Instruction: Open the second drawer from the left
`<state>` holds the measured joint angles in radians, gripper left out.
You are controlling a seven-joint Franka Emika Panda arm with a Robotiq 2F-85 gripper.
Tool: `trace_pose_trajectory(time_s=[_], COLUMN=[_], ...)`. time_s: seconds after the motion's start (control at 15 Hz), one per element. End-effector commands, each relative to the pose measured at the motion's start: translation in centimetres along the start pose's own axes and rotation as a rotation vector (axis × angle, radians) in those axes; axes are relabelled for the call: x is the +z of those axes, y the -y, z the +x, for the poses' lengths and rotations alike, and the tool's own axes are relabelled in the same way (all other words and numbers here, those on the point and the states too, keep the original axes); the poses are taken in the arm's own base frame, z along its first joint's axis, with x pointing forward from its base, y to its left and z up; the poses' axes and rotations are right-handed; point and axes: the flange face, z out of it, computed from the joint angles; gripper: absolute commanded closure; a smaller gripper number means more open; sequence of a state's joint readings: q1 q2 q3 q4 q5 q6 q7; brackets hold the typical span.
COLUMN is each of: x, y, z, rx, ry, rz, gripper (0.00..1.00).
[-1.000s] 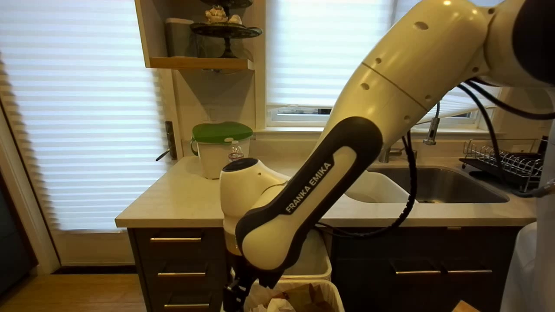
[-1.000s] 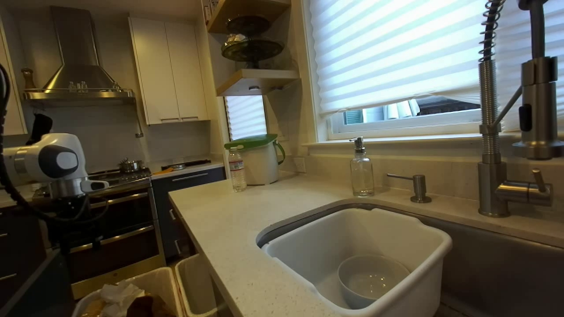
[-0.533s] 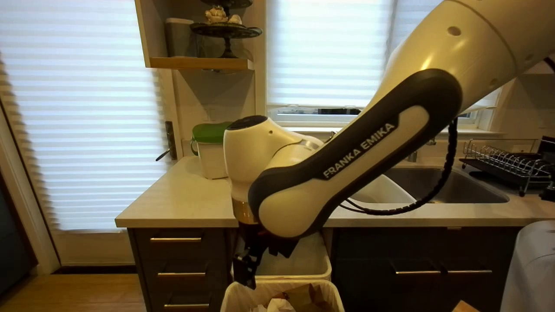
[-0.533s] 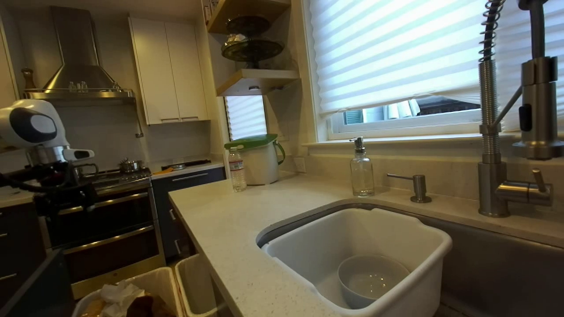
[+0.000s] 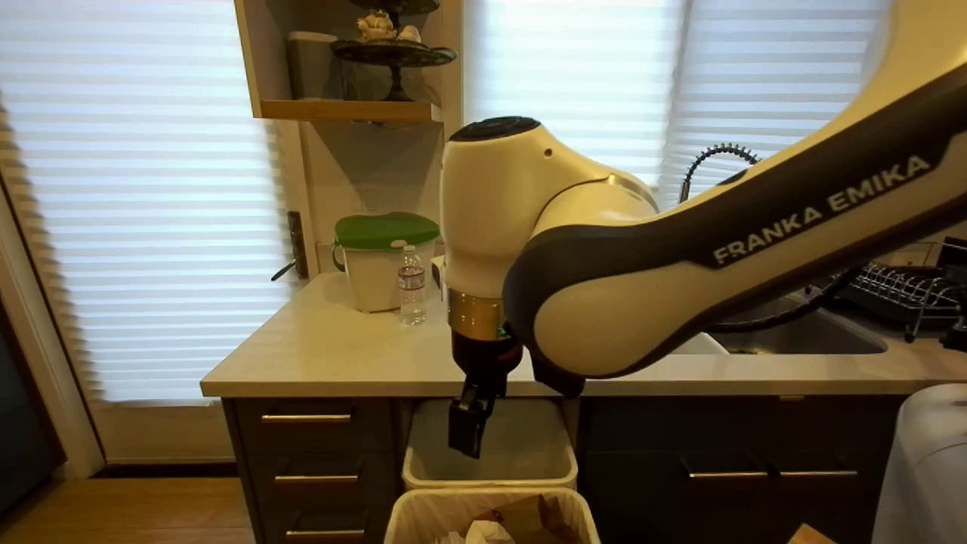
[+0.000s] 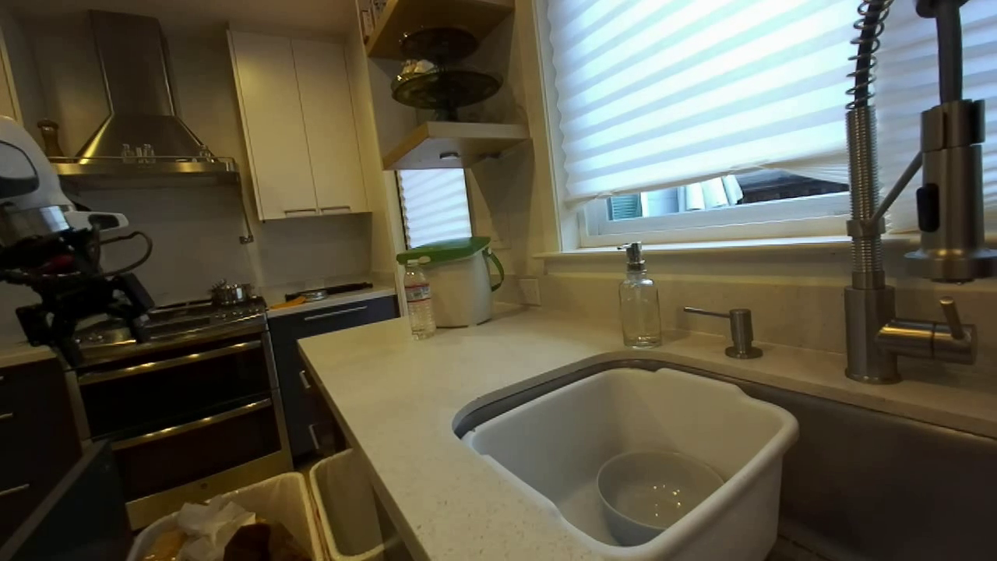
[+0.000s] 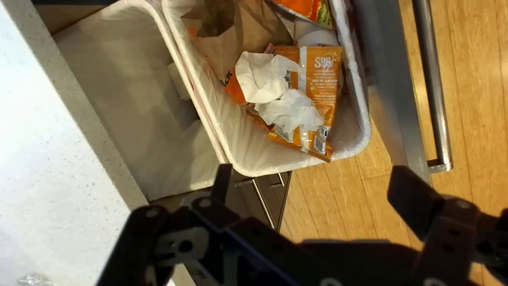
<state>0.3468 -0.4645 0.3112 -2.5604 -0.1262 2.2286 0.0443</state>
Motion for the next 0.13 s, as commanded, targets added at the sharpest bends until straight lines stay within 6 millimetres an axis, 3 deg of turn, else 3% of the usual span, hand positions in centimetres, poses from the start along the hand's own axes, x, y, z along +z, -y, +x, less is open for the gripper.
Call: trace_pose_trajectory(time_s=[0.0, 0.07], x=[-0.24, -0.26], y=[-0.07, -0.08], z=[-0.34, -0.55], rx=[-0.006, -0.009], ry=[-0.005, -0.005], rz=[-0.004, -0.006], gripper=[0.0, 0.0])
